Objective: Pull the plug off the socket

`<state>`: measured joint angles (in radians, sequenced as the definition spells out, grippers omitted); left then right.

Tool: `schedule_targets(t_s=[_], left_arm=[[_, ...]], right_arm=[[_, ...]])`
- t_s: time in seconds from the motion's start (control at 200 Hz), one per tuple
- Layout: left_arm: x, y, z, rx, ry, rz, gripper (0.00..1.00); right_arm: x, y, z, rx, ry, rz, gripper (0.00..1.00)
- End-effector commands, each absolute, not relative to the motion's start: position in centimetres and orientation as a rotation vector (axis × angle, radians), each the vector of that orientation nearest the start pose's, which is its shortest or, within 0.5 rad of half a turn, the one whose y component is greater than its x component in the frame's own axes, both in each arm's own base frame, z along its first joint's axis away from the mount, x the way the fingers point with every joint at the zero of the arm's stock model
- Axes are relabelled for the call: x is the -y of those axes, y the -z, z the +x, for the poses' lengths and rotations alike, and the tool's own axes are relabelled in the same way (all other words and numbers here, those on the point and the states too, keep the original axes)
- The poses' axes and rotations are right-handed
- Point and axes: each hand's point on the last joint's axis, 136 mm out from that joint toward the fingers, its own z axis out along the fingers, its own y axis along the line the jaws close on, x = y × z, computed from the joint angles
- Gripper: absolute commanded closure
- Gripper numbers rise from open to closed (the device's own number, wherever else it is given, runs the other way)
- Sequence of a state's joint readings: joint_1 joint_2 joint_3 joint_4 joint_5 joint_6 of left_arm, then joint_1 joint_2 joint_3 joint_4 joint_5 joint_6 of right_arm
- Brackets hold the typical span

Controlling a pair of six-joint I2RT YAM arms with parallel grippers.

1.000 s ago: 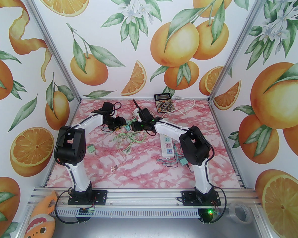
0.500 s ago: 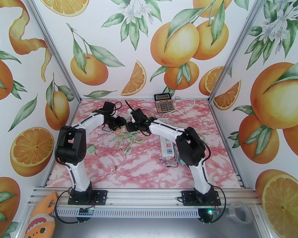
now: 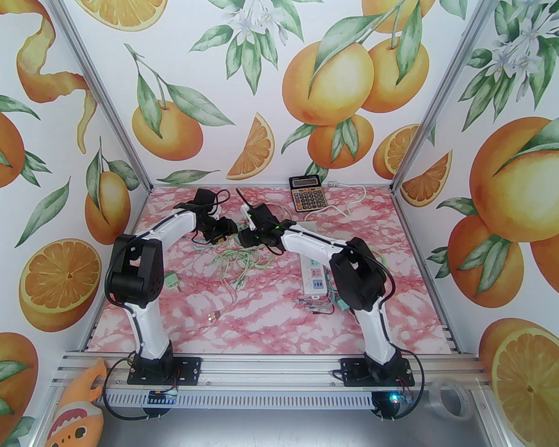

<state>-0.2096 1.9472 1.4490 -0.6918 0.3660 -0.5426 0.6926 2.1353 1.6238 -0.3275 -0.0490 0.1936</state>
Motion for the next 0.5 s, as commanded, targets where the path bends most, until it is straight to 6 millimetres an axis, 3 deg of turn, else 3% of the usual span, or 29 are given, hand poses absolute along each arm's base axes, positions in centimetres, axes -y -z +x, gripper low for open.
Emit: schedule_targets(t_s=[0.0, 0.21, 0.325, 0.345, 0.495], left_arm=[[14.8, -5.4, 41.3, -2.921, 0.611, -0.355, 0.50], [14.9, -5.3, 41.4, -2.924, 0.618, -0.351, 0.50], [15.0, -5.2, 41.4, -2.929, 0.621, -0.345, 0.50], [15.0, -5.2, 41.4, -2.929, 0.622, -0.343, 0.50], [15.2, -5.2, 41.5, -2.933, 0.627, -0.333, 0.50]], right_arm=[[-36.3, -9.0, 44.2, -2.354, -0.524, -0.640, 0.41], [-37.4, -8.4, 44.4, -2.336, -0.547, -0.702, 0.41], [-37.5, -6.7, 44.0, -2.361, -0.516, -0.743, 0.42], [-38.0, -7.5, 44.4, -2.338, -0.519, -0.747, 0.42], [-38.8, -6.7, 44.2, -2.331, -0.470, -0.801, 0.42]])
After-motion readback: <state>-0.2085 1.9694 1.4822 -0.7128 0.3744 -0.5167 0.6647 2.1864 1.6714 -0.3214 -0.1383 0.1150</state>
